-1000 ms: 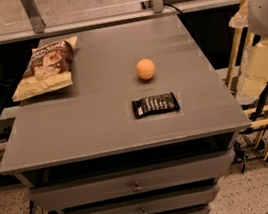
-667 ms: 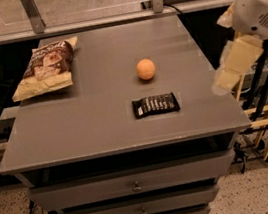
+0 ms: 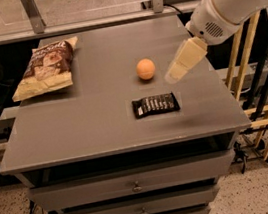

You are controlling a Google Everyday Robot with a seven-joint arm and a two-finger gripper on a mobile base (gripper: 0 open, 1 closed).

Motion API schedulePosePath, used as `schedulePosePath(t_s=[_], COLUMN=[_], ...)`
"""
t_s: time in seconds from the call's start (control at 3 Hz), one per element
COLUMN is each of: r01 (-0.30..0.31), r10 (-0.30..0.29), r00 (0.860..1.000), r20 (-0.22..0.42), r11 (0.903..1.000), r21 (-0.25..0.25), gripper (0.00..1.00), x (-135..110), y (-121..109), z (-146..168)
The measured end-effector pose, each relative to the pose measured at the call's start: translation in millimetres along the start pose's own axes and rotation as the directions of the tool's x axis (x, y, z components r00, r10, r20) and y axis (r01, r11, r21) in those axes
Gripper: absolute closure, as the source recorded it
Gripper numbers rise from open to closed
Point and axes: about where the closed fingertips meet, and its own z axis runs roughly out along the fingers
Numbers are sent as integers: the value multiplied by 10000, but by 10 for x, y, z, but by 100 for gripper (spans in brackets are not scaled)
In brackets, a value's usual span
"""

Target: Move orange near brown chip bag

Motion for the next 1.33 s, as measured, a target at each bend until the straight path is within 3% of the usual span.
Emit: schedulePosePath(t_s=[0.33, 0.67, 1.0, 1.33], r01=[-531, -768, -1253, -1140], r10=[529, 765, 1261, 1145], r00=[9982, 9969, 9913, 9926], r20=[295, 191, -378, -397], r11=[9986, 9969, 9919, 9934], r21=[79, 166, 229, 145], gripper=[0, 0, 0, 0], x=[-110, -144, 1, -62], y=[-139, -228, -319, -319], z=[304, 587, 1179, 1300])
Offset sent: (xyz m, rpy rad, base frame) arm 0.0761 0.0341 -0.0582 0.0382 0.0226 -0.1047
